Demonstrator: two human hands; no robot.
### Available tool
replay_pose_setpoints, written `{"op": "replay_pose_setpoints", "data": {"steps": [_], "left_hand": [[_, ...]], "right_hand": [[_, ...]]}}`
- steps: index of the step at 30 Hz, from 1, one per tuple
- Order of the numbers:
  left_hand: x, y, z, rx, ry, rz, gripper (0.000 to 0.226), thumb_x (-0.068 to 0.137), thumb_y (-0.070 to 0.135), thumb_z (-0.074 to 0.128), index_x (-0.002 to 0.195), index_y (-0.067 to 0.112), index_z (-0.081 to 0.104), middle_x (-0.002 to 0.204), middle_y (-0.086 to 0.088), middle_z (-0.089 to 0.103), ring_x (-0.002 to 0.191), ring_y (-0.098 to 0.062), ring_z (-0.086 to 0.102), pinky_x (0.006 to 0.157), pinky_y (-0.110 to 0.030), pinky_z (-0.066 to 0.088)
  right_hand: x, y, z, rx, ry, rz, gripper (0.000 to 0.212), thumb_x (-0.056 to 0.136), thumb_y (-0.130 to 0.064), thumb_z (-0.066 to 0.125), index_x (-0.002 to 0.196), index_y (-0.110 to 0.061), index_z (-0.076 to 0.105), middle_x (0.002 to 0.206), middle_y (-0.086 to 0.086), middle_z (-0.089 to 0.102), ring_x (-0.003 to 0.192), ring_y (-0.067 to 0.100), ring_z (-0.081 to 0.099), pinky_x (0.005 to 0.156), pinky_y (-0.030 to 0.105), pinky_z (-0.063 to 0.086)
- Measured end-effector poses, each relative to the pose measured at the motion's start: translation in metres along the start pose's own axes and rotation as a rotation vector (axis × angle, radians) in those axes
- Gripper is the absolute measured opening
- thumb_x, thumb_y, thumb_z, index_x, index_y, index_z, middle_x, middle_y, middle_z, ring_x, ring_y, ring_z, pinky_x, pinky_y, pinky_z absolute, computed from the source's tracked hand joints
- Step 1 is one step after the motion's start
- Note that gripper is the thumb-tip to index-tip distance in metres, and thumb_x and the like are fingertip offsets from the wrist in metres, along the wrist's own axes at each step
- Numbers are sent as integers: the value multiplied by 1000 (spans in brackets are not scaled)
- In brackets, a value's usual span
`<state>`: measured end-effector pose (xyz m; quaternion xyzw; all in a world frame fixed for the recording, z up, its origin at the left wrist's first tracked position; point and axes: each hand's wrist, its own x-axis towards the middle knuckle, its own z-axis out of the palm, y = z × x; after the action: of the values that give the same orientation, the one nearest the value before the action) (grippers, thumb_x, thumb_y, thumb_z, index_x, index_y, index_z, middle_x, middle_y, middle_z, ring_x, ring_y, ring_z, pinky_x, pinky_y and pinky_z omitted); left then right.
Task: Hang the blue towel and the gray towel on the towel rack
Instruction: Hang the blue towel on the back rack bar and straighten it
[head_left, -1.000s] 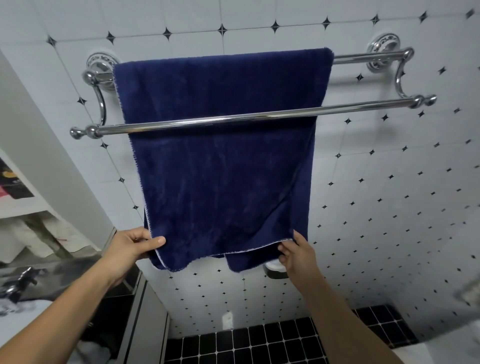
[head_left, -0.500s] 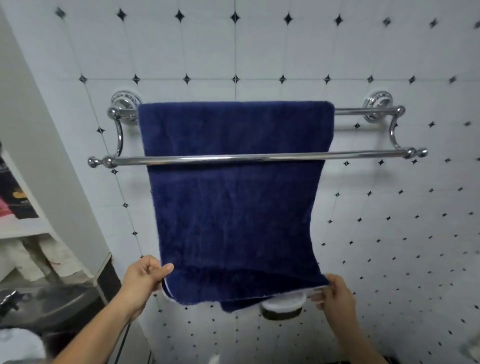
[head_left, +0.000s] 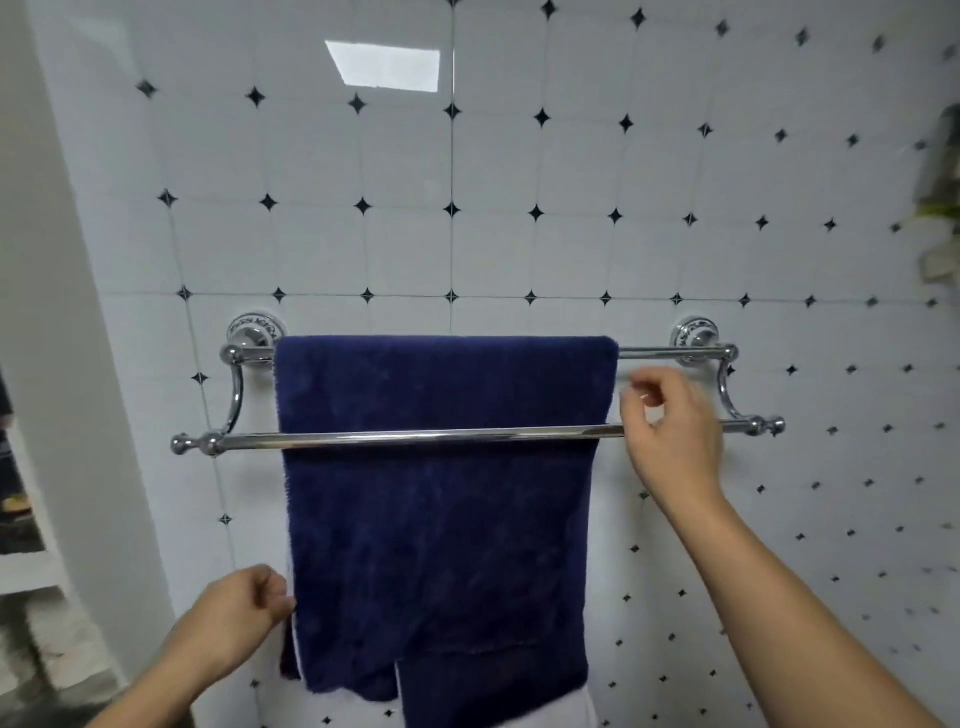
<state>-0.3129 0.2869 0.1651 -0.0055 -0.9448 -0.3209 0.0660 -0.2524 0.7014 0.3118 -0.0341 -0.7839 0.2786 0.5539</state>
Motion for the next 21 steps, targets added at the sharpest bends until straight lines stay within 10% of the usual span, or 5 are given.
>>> {"op": "replay_pose_setpoints", "data": {"steps": [4,8,12,21], "left_hand": [[-13,54,-50,-147,366,164,43,81,58,52,63,21,64,51,7,65,52,-17,65,59,-30,51],[2,124,-98,-370,725,421,19,84,41,54,74,26,58,68,10,63,62,-4,58,63,-15,43],[48,170,-118,-357,687,208,17,80,27,63,75,14,54,79,-4,59,72,-27,54,68,-35,44],[58,191,-113,-912,588,-88,54,64,2,83,109,10,54,94,-3,54,78,-19,57,63,-27,51]], "right_hand": [[68,-14,13,59,-358,430,10,80,-24,62,87,-17,60,85,0,62,86,22,55,76,33,42],[86,-16,19,437,-441,725,24,73,0,69,69,-15,50,79,11,55,70,22,54,61,31,47],[82,-11,18,580,-465,809,36,73,7,71,67,-18,46,66,4,54,52,13,55,45,22,46],[122,-34,-7,786,-508,665,33,75,9,72,72,-14,48,53,1,60,49,14,60,45,21,47]]}}
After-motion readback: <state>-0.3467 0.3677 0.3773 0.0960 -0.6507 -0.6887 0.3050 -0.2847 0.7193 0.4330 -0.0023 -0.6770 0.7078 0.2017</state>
